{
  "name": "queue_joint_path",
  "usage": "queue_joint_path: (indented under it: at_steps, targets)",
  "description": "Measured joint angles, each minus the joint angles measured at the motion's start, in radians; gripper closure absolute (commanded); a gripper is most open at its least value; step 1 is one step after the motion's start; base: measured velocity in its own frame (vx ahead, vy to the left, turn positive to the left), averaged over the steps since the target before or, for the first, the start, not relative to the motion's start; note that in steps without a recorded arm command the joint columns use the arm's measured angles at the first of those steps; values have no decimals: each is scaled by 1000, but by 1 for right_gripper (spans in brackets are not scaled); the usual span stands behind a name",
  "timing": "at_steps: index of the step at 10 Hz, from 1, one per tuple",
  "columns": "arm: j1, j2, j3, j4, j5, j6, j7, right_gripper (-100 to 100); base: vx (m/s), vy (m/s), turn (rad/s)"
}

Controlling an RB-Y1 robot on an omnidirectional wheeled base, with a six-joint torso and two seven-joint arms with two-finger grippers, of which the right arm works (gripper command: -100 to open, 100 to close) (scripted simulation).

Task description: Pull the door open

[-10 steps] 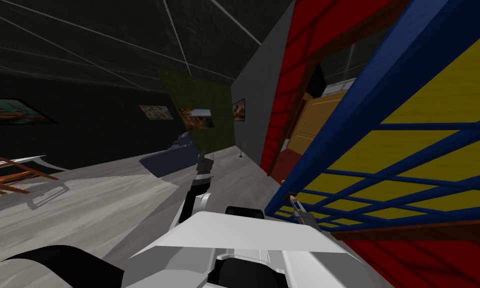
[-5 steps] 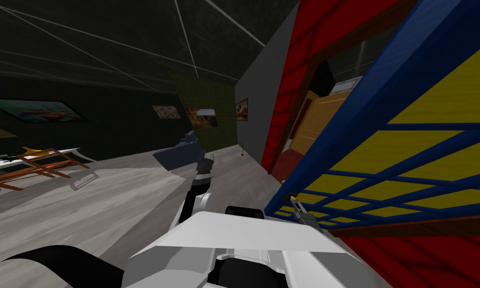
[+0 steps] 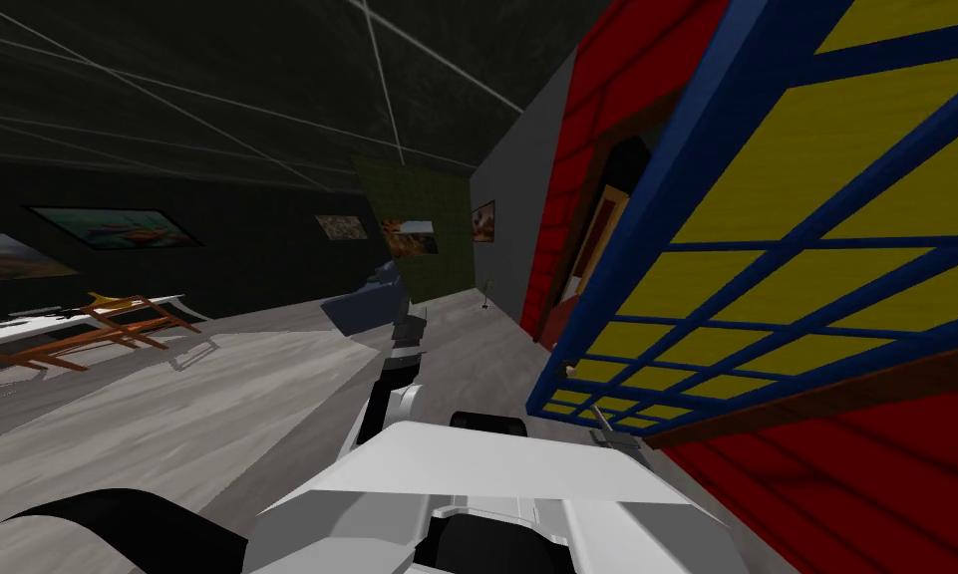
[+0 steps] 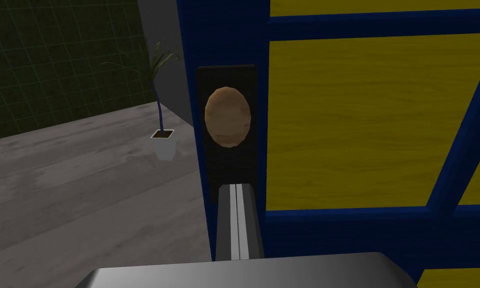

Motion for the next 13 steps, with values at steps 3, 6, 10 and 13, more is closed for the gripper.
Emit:
queue_joint_path:
  at_steps: [3, 6, 10, 13]
  targets:
    - [5, 5, -11, 2, -9, 0, 4, -100, 81, 30, 26]
    - [-12, 11, -25, -7, -15, 27, 15, -100, 221, -47, 56]
    - [-27, 16, -38, -17, -20, 49, 24, 100, 71, -14, 17]
    - [-28, 17, -36, -15, -19, 51, 23, 100, -17, 2, -4]
